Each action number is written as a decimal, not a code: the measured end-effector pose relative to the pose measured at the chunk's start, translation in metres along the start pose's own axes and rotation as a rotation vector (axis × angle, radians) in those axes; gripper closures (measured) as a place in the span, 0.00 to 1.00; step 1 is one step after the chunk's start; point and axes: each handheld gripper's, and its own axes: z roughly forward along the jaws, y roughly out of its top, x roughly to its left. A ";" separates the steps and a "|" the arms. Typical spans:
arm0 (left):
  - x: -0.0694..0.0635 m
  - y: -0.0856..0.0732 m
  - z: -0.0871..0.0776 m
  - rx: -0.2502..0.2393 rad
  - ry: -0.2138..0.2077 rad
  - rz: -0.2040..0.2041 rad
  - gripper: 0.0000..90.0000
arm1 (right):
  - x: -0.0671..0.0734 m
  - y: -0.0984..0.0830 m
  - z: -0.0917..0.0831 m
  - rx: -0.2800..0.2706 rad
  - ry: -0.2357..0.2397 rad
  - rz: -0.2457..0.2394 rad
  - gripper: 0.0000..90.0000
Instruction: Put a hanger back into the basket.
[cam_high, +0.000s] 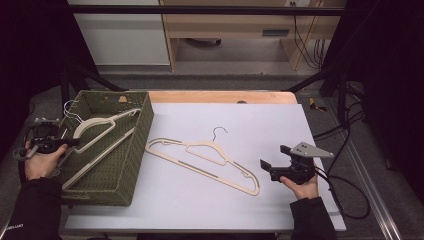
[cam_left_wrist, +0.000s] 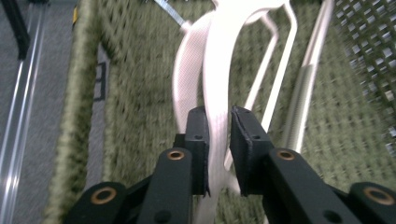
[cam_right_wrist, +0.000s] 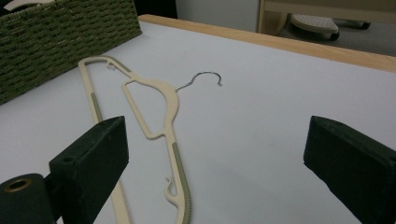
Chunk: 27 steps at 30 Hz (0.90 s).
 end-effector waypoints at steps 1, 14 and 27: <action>0.001 -0.001 0.001 0.010 0.012 -0.002 0.84 | 0.000 0.000 0.001 0.005 0.002 -0.002 0.08; -0.011 -0.007 -0.029 -0.086 0.005 -0.008 0.71 | 0.001 0.000 0.003 0.004 0.008 -0.005 0.08; -0.097 -0.001 -0.069 -0.430 -0.237 0.145 0.40 | 0.000 0.002 0.003 -0.011 0.009 -0.010 0.08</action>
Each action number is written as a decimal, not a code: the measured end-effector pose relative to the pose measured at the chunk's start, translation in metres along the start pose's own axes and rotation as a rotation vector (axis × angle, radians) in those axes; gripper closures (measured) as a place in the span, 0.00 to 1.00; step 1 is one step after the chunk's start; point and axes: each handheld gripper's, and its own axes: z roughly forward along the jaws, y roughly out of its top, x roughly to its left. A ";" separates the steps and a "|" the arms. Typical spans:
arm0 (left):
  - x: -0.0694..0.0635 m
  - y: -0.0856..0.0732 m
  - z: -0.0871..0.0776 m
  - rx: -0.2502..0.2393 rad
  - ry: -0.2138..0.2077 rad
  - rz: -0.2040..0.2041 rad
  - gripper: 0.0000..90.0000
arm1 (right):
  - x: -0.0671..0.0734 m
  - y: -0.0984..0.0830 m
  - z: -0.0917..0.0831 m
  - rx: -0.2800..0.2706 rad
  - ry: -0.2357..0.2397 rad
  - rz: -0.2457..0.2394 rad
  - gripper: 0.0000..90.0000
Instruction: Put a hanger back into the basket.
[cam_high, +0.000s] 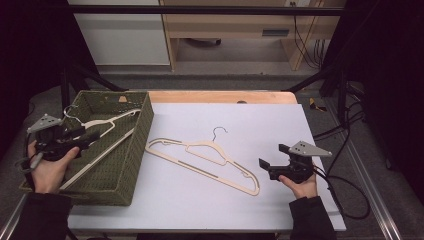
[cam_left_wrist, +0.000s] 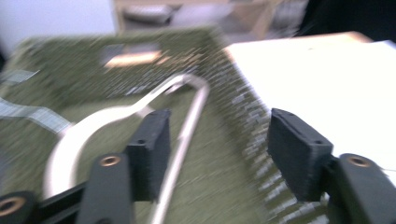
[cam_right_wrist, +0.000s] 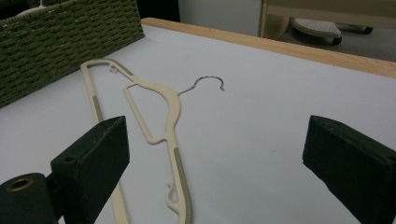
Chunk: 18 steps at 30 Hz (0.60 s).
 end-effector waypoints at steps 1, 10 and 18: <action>-0.007 0.002 0.001 -0.016 -0.024 0.014 0.37 | 0.000 0.000 0.000 0.000 0.004 0.005 0.08; -0.069 0.006 0.014 -0.117 -0.182 0.096 0.12 | 0.001 0.002 0.001 -0.014 0.015 0.003 0.08; -0.105 0.004 0.030 -0.100 -0.260 0.138 0.09 | 0.001 0.006 0.010 -0.002 0.033 -0.014 0.09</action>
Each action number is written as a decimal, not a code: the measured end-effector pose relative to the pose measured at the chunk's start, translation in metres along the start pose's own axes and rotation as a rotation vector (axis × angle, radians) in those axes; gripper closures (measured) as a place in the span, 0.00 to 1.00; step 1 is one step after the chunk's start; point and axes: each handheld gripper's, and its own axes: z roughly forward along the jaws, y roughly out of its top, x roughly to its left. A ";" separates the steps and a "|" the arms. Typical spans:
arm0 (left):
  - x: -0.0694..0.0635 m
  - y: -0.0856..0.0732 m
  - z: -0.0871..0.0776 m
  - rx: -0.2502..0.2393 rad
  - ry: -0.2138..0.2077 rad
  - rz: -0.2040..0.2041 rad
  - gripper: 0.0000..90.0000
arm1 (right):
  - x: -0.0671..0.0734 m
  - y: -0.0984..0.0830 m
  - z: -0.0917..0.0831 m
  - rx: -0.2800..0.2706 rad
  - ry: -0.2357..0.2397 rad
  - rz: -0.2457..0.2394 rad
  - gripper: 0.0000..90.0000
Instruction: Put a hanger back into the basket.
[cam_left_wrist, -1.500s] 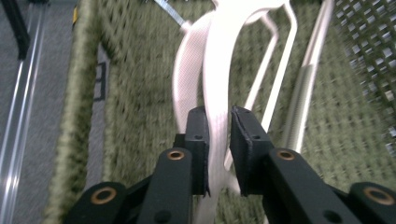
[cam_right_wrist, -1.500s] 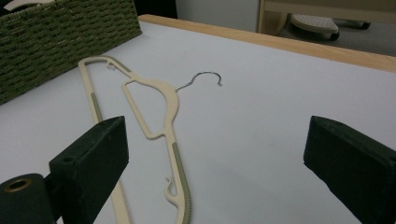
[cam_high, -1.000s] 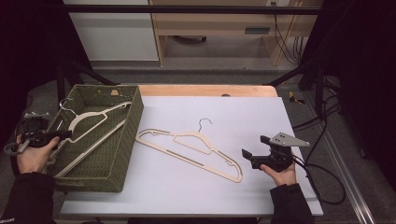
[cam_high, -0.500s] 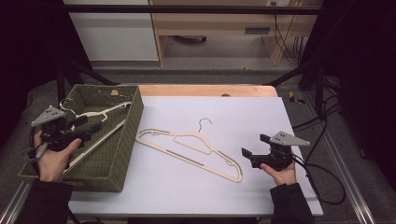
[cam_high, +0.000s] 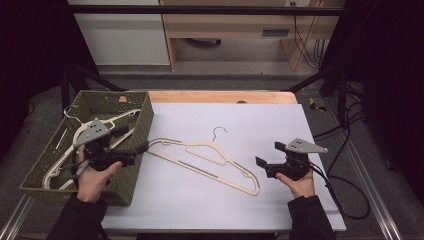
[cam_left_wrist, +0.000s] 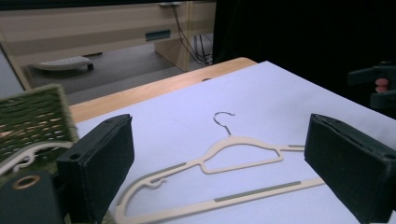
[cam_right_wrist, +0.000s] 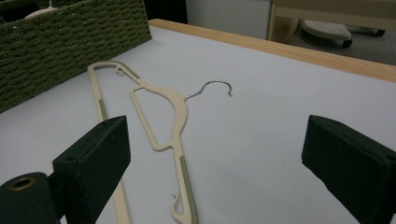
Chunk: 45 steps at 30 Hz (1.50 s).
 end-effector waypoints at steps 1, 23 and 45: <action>-0.003 -0.001 0.004 0.007 -0.011 0.003 0.09 | 0.000 0.000 0.001 0.004 0.001 0.001 0.09; -0.034 -0.030 0.059 0.113 -0.109 0.033 0.09 | 0.002 -0.008 0.081 0.273 0.056 -0.060 0.38; -0.034 -0.037 0.063 0.123 -0.105 0.021 0.09 | 0.018 -0.033 0.100 0.421 0.106 -0.182 0.87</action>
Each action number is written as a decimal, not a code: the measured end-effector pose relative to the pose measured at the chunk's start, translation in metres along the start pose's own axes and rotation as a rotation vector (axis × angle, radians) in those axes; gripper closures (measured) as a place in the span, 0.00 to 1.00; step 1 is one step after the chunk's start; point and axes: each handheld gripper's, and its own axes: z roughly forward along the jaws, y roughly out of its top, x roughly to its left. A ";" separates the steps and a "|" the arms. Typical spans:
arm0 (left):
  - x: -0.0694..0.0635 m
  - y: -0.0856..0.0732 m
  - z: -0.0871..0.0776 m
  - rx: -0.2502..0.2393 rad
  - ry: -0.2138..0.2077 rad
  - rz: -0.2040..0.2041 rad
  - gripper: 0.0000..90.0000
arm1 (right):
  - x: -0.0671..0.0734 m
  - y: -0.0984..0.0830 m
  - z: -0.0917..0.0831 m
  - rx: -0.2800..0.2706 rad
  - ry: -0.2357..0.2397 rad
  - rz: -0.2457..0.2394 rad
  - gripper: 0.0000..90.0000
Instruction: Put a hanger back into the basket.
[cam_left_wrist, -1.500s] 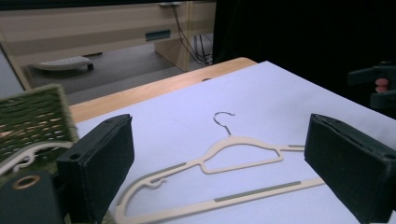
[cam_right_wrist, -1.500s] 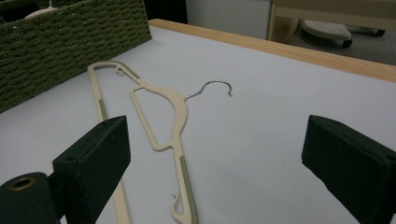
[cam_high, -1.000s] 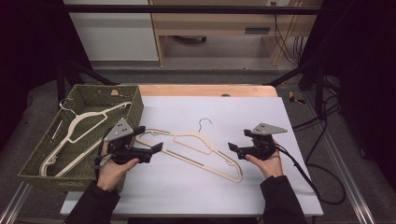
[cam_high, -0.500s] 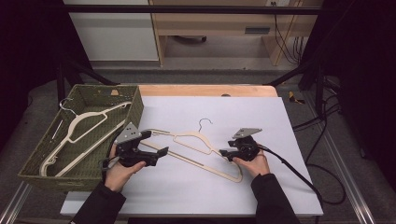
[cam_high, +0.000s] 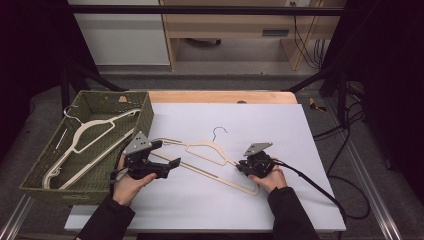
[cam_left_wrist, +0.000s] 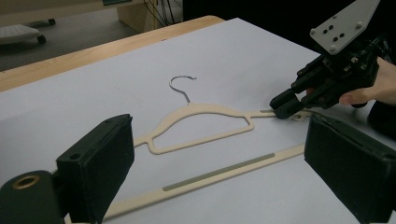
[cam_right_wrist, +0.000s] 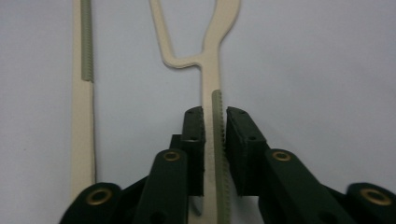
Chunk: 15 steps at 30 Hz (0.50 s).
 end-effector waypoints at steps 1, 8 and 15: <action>0.000 0.000 0.001 0.001 -0.001 0.000 0.09 | 0.000 0.000 0.000 0.001 0.000 -0.012 0.88; -0.002 0.005 0.015 0.031 0.006 -0.016 0.10 | -0.003 0.002 0.000 0.010 0.019 -0.017 0.88; -0.006 0.019 0.042 0.058 0.006 -0.012 0.11 | -0.002 0.004 -0.007 -0.016 0.018 -0.037 0.89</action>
